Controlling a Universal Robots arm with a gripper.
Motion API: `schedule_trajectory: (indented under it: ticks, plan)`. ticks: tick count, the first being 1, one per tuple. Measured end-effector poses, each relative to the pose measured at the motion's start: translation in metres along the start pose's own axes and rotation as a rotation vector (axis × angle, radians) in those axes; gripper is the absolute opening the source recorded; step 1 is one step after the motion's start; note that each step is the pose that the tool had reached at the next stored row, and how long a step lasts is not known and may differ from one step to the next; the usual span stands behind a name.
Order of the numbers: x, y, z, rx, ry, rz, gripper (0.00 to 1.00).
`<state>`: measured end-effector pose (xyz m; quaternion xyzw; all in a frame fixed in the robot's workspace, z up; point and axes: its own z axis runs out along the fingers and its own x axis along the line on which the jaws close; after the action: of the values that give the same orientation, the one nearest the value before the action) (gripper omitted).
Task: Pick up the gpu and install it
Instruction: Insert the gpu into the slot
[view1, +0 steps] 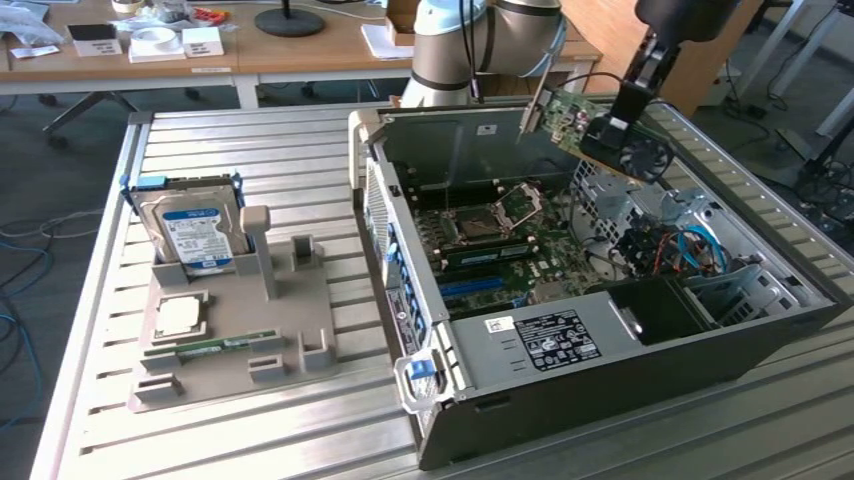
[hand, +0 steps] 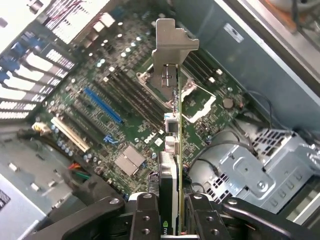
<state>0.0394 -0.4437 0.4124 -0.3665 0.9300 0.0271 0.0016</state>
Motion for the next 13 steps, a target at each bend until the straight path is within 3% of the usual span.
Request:
schedule_trajectory:
  ticks: [3,13]
  plan:
    - [0.0,0.0,0.0001,-0.0008,0.0021,-0.043,0.27]
    - [0.0002,0.0002,0.0001,-0.0009,0.0023,-0.044,0.27]
